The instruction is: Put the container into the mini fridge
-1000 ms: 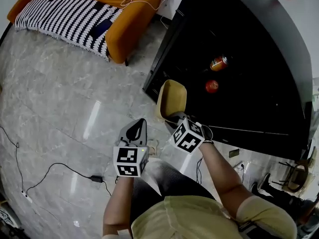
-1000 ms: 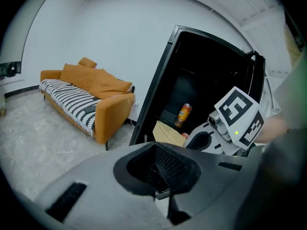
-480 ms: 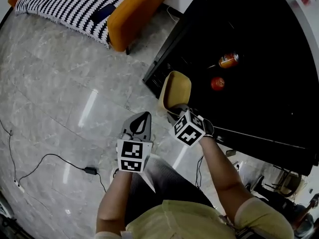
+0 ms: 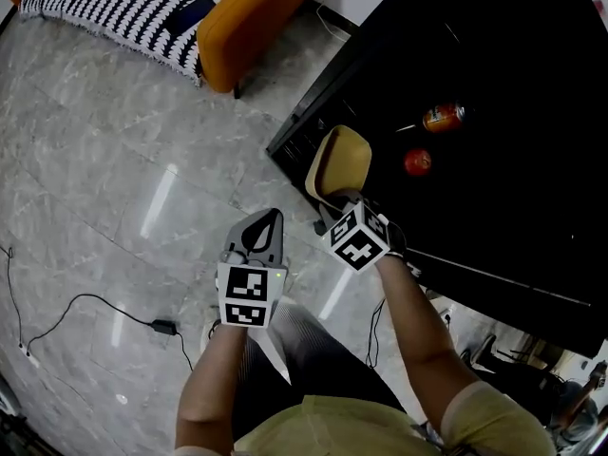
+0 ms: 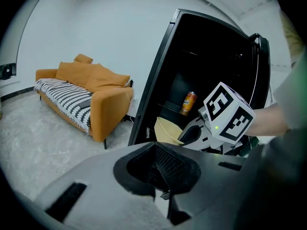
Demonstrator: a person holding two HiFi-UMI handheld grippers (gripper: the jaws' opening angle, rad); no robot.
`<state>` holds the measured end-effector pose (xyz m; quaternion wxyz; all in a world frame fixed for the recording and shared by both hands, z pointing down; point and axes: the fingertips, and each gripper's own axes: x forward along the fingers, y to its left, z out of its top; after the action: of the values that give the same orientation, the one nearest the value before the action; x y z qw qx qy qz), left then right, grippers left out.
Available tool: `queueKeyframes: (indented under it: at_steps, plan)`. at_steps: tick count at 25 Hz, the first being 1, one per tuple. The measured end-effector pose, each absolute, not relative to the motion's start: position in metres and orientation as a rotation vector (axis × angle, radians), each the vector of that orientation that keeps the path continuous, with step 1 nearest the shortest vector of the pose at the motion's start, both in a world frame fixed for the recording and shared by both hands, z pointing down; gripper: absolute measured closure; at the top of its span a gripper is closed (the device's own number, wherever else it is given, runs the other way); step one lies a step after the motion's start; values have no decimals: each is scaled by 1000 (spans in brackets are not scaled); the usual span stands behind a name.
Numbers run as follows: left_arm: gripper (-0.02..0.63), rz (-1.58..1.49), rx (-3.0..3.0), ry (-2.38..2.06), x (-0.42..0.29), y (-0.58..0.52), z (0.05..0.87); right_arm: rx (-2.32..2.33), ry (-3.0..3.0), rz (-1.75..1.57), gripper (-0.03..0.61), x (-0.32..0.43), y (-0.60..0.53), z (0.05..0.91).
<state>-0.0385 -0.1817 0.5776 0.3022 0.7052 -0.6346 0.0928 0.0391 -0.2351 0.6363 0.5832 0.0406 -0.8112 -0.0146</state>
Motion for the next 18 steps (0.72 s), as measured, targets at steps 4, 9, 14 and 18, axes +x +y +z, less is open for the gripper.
queueKeyframes:
  at_steps: [4, 9, 14, 18]
  plan:
    - [592, 233, 1863, -1686, -44, -189, 583, 136, -1886, -32, 543, 36, -253, 641]
    - [592, 197, 1864, -1678, -44, -200, 589, 181, -1865, -16, 543, 34, -270, 649]
    - [592, 191, 1884, -1679, -43, -214, 596, 222, -1877, -21, 543, 27, -291, 658]
    - [592, 184, 1863, -1693, -47, -224, 603, 255, -1870, -37, 543, 27, -305, 666]
